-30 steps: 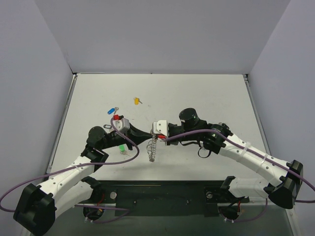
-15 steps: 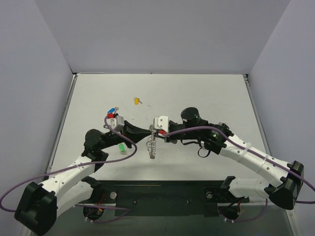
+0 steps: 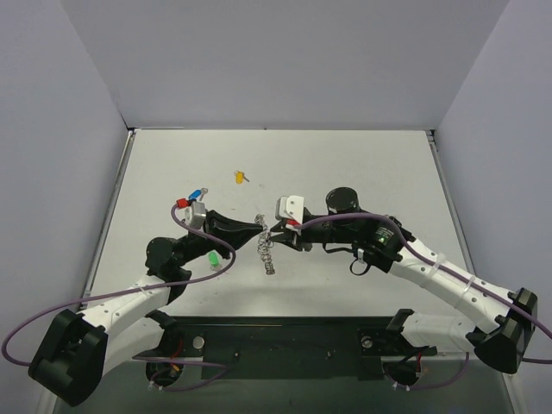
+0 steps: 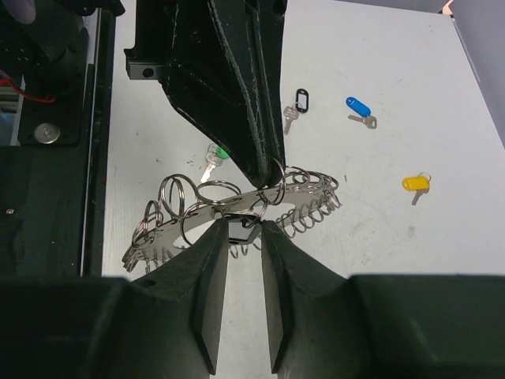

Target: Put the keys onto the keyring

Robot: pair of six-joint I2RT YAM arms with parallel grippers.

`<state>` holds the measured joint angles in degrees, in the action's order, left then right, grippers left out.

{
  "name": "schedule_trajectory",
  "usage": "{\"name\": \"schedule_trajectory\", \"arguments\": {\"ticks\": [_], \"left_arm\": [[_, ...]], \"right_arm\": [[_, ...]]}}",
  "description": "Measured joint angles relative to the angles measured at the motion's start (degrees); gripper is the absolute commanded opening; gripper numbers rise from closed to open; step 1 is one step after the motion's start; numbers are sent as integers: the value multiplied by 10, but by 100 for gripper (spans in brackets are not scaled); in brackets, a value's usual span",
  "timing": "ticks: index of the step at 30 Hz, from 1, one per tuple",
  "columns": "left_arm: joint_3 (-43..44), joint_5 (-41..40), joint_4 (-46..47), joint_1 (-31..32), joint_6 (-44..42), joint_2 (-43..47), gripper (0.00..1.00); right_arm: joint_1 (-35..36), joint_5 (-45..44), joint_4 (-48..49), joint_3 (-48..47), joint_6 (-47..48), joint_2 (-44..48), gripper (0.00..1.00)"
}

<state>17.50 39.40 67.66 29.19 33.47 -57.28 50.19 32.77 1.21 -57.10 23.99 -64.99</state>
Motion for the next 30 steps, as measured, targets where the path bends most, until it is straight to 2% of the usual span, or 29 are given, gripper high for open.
{"name": "schedule_trajectory", "arguments": {"ticks": [3,7,12,17,21,28,30], "left_arm": [[0,-5,3,0,1,0,0],[0,-6,-1,0,-7,3,0],[0,8,-16,0,-27,8,0],[0,39,-23,0,-42,8,0],[0,52,-23,2,-43,8,0],[0,61,-23,10,-47,8,0],[0,61,-23,11,-48,8,0]], "right_arm": [[-8,17,0,1,-7,10,32],[-19,38,-1,1,-16,26,38],[-33,52,-1,1,-25,41,44],[-37,61,3,4,-52,41,45],[-37,66,22,7,-87,33,43],[-37,74,39,8,-134,7,21],[-37,78,41,8,-139,4,20]]}}
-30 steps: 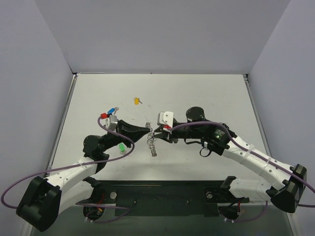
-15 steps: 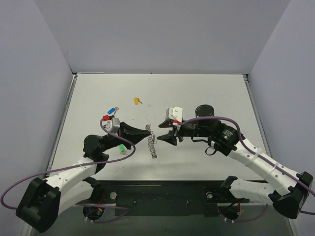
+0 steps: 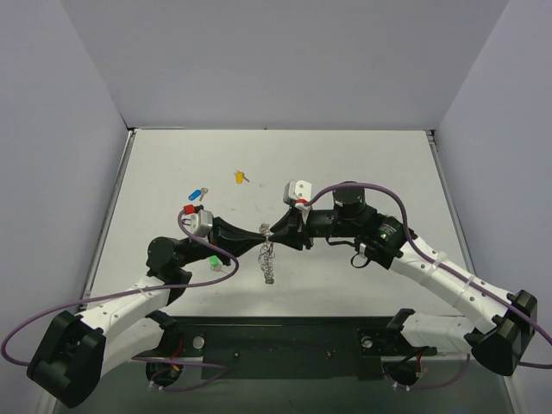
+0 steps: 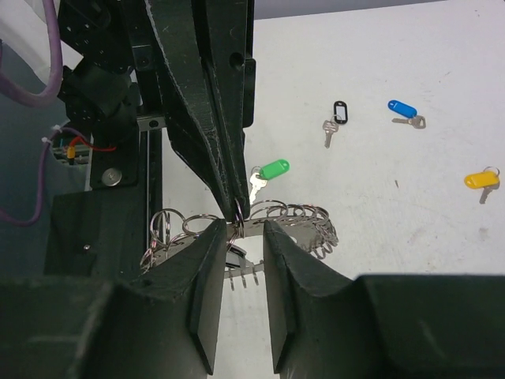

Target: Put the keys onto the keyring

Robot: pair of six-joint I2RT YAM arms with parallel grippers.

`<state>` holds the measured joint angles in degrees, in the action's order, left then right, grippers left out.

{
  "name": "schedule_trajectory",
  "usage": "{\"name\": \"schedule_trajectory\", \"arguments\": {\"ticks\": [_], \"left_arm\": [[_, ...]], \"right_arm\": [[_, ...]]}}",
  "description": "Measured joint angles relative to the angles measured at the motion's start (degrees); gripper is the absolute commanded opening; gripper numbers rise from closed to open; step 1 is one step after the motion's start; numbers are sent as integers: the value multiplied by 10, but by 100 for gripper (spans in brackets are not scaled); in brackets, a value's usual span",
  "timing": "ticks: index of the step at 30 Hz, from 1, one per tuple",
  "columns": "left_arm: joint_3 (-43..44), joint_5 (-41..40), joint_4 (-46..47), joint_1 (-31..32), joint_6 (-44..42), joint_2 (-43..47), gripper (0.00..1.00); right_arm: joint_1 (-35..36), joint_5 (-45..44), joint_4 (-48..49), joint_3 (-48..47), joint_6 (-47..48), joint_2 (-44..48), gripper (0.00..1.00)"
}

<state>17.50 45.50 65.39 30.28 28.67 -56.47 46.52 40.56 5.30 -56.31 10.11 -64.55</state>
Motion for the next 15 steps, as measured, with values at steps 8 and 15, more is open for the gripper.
{"name": "schedule_trajectory", "arguments": {"ticks": [8,15], "left_arm": [[0,0,0,0,-5,2,0],[0,-1,0,0,-6,5,0]], "right_arm": [[1,13,2,1,-9,-7,18],[1,18,1,2,-10,-19,0]]}}
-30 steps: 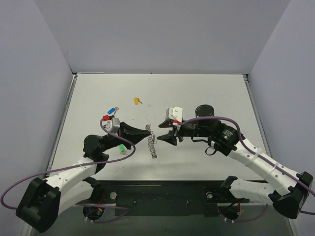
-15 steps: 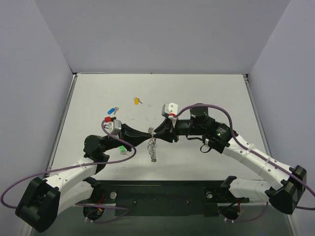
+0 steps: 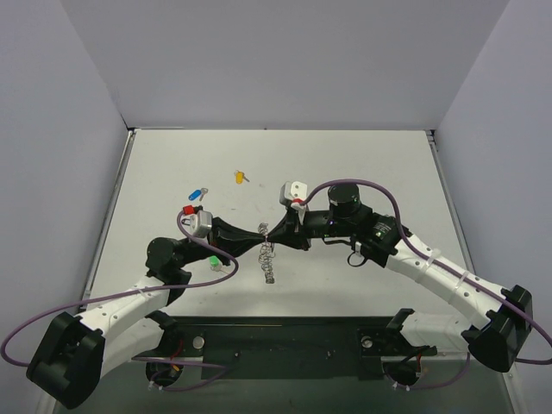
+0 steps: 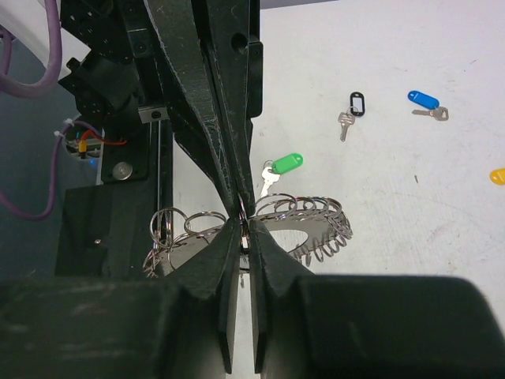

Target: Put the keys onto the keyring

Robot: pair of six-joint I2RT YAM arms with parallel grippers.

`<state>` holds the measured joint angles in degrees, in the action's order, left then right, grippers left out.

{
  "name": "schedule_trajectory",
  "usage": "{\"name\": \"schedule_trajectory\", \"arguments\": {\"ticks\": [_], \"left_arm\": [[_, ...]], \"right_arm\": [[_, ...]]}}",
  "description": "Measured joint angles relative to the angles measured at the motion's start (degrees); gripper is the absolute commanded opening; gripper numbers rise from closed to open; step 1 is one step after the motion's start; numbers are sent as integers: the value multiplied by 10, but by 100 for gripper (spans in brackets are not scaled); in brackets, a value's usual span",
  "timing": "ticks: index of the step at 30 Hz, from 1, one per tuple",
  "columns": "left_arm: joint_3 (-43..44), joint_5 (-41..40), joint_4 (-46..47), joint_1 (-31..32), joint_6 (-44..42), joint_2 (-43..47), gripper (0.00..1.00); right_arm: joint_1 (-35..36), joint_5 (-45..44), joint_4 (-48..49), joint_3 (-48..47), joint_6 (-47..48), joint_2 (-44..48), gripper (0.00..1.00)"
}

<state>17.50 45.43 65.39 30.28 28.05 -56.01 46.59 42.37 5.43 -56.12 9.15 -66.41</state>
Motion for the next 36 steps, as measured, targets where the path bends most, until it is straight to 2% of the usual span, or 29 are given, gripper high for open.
{"name": "schedule_trajectory", "arguments": {"ticks": [10,15,20,24,28,36], "left_arm": [[0,2,0,0,2,0,1],[0,-1,-9,3,2,2,21],[5,-6,-58,5,-9,26,41],[15,-7,-122,5,-36,60,49],[39,-6,-226,6,-96,94,69],[90,-16,-372,41,-205,78,72]], "right_arm": [[-2,13,-1,0,0,0,0],[-5,21,-15,-5,7,-2,0],[-5,20,-69,-20,33,-3,0],[-5,16,-121,-35,50,-10,0],[-11,13,-200,-70,79,-24,0],[-20,-7,-409,-217,180,-94,0]]}}
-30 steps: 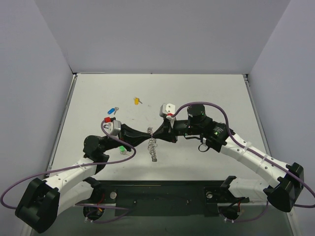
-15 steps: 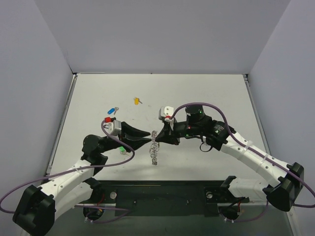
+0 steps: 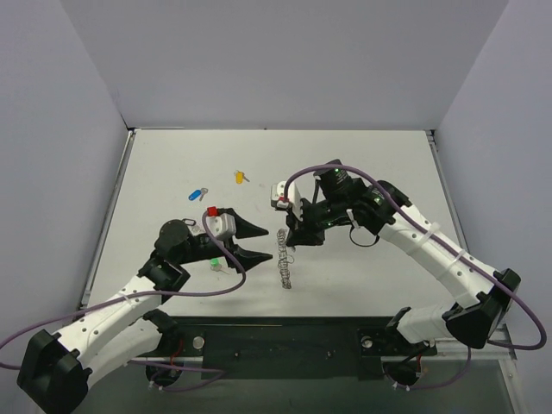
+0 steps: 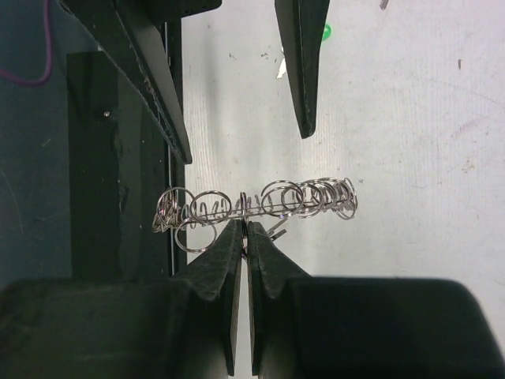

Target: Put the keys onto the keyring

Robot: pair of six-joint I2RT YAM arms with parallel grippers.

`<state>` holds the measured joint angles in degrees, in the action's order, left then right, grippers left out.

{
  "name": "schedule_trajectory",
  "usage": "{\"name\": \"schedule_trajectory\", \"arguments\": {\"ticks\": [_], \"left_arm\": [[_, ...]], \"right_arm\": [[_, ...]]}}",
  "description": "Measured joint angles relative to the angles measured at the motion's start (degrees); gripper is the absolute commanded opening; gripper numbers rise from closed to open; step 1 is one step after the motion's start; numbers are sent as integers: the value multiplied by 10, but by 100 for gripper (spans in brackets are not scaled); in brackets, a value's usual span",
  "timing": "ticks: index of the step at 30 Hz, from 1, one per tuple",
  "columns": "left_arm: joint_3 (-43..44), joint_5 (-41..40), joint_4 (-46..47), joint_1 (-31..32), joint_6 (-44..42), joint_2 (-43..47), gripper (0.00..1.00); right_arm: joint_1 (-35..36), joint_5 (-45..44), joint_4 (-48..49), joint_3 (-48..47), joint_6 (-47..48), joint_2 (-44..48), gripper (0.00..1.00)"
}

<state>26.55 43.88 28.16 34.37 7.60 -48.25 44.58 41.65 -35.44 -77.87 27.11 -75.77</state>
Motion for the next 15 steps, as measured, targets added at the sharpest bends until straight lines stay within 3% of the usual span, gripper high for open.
{"name": "schedule_trajectory", "arguments": {"ticks": [10,15], "left_arm": [[16,-62,-10,50,-34,-40,80],[16,-88,23,60,-21,-49,67]], "right_arm": [[1,-39,-119,-45,65,-43,0],[4,-50,-131,-51,74,-48,0]]}}
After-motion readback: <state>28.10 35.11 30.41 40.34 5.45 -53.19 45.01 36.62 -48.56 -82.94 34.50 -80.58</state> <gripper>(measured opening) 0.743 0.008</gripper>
